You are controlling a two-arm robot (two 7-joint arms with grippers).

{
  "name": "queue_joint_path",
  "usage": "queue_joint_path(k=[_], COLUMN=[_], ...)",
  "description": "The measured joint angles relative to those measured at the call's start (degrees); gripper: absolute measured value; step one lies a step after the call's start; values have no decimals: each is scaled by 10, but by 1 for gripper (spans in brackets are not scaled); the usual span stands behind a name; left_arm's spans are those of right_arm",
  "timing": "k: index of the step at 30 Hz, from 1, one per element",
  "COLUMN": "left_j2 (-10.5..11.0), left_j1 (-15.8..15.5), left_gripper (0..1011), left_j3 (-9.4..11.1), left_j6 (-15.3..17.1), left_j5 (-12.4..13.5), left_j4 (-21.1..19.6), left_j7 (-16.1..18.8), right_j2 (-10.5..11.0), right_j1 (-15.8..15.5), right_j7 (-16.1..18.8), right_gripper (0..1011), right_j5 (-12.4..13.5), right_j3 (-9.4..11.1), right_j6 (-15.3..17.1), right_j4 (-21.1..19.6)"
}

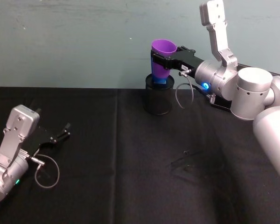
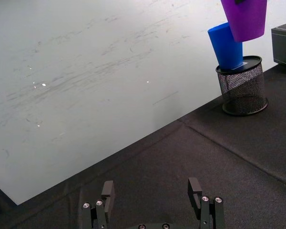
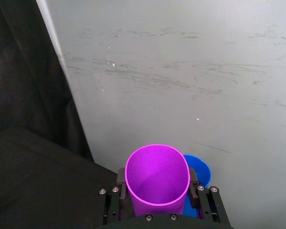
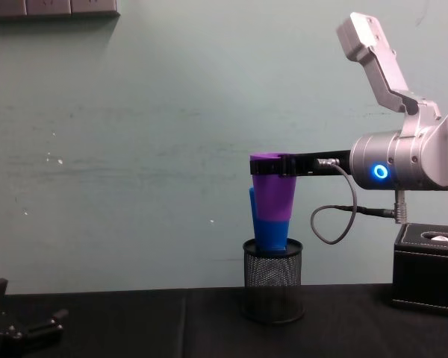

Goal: Pick up one cup with a gripper and tap it against the other cup.

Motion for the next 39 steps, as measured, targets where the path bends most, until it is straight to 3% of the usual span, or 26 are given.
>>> queue_joint_path(k=[12, 23, 29, 39], left_j2=[0, 0, 0, 0], left_j1=[0, 0, 0, 0], left_gripper=[1011, 1011, 1011, 1011], left_j3=[0, 0, 0, 0], left_j6=[0, 0, 0, 0], left_j5=[0, 0, 0, 0], left_j4=[0, 0, 0, 0], left_j7=[0, 0, 0, 0], right_j2=[1, 21, 43, 109], right_j1=[-5, -46, -75, -121], right_j7=[1, 21, 36, 91], right_gripper=[726, 726, 726, 726], right_j5=[0, 11, 24, 58], right_j3=[1, 0, -6, -16], right_j6=[-3, 19, 40, 68], right_j4=[-7, -71, -127, -225])
